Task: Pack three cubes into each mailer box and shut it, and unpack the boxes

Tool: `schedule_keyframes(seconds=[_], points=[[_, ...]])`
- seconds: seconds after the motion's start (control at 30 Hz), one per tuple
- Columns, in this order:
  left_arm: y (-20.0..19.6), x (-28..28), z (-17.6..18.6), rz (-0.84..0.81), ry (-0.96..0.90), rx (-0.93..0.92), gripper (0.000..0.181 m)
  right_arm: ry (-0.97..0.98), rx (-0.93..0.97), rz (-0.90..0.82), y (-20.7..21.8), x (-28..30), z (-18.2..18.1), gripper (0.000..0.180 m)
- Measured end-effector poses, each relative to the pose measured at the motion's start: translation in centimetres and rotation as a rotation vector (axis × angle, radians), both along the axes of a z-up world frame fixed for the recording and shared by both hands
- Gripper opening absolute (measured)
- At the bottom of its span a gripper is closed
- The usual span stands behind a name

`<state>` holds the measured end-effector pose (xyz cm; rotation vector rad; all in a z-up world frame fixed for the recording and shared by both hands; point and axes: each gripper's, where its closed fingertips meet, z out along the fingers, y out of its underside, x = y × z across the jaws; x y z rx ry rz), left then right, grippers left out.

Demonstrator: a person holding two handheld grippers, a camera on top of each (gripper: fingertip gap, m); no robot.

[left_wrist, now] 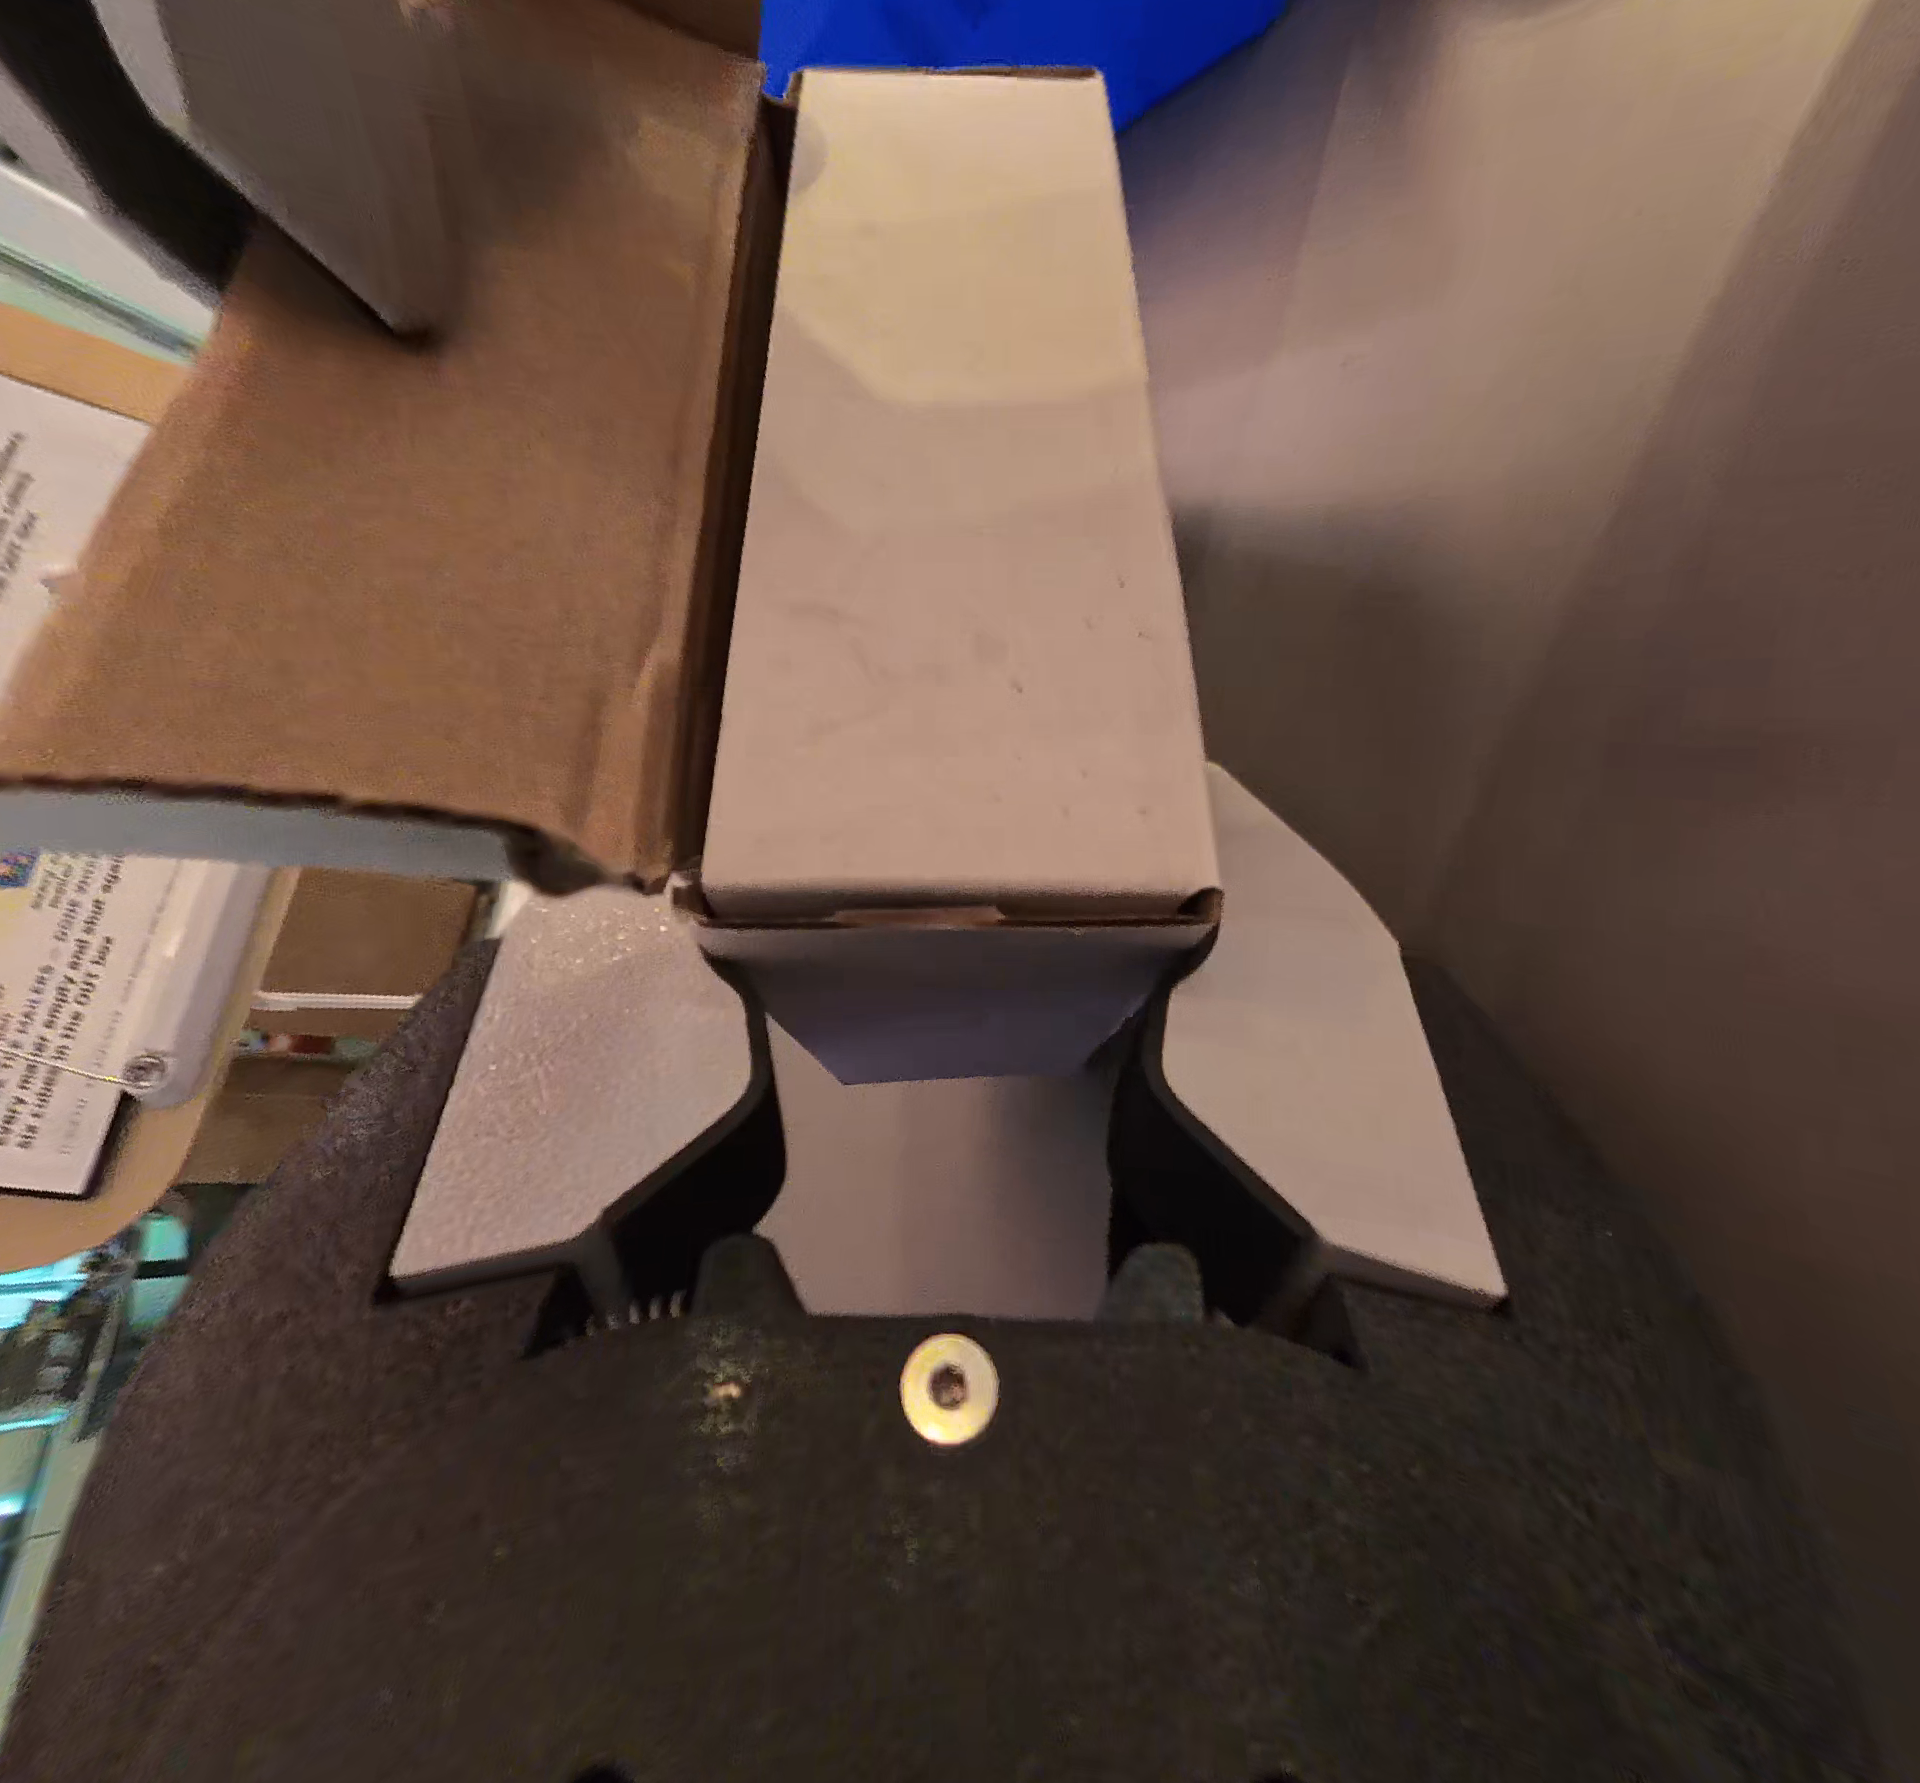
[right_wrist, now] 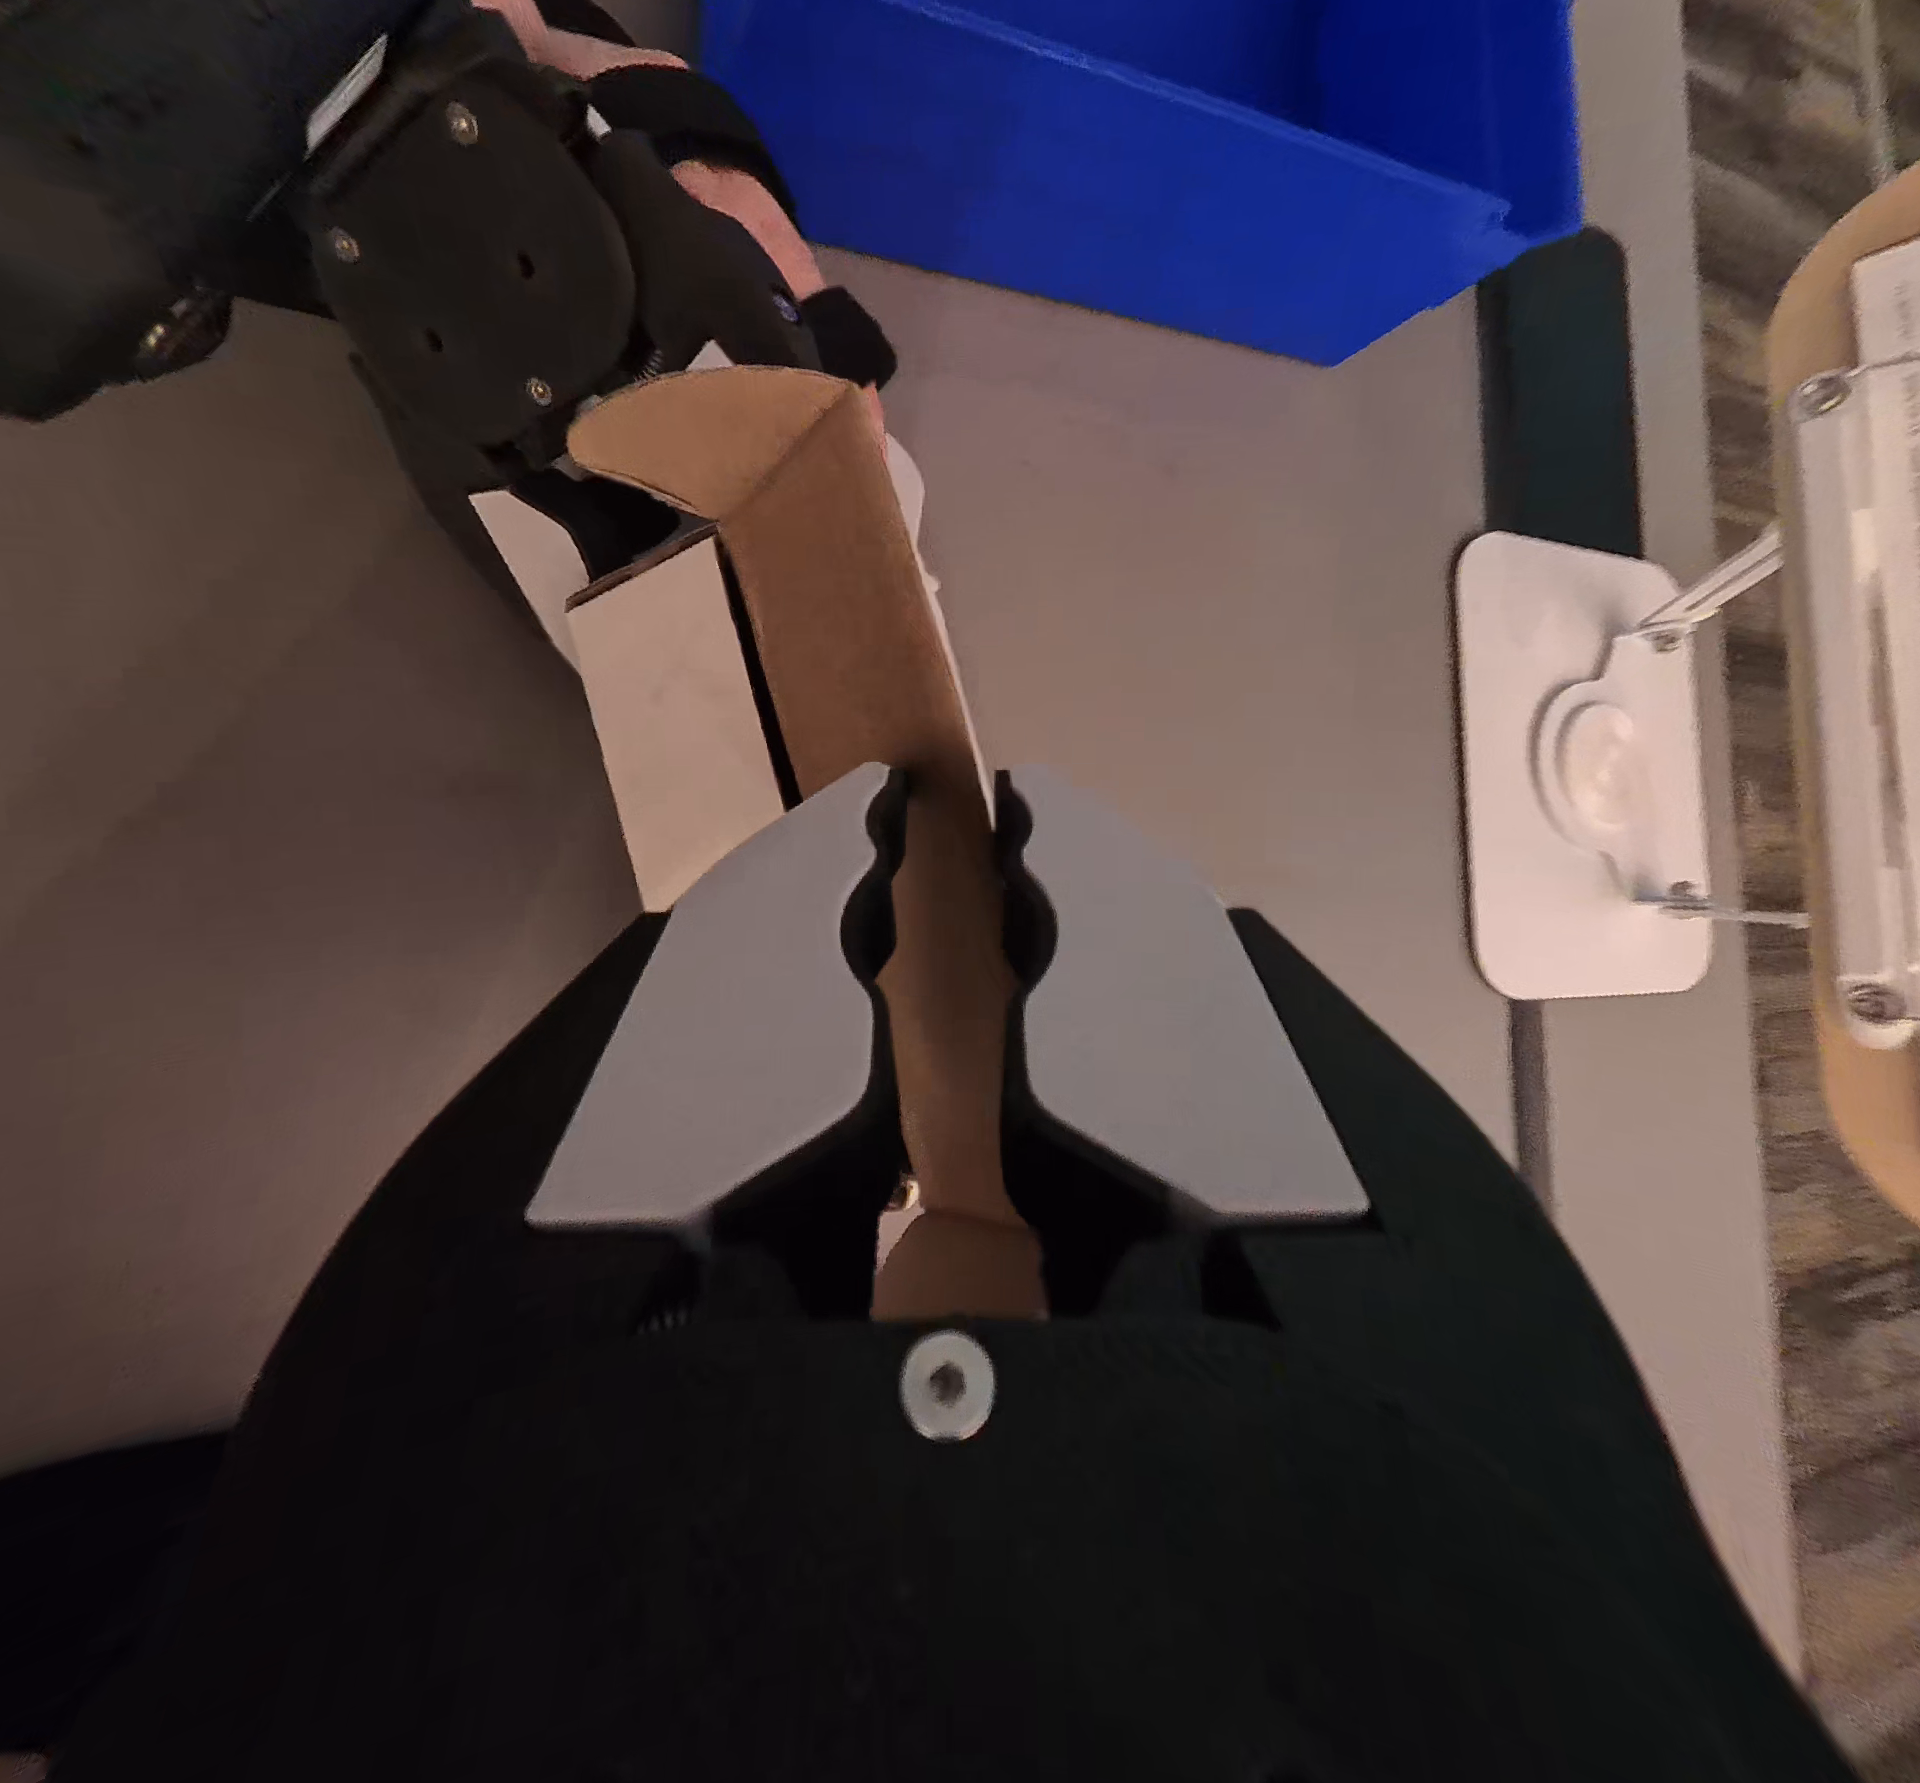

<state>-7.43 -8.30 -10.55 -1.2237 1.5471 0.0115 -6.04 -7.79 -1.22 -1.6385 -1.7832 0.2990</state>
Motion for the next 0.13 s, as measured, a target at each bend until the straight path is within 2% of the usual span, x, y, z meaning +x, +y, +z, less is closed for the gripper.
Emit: schedule_keyframes(seconds=[0.03, 0.13], points=[[-0.02, 0.0, -0.09, -0.004, 0.017, 0.026, 0.08, -0.003, -0.032, -0.005, -0.1, 0.08, -0.22, 0.017], [0.12, -0.16, -0.48, 0.002, 0.082, 0.115, 0.077, -0.02, -0.112, 0.003, -0.75, 0.35, -0.89, 0.016]])
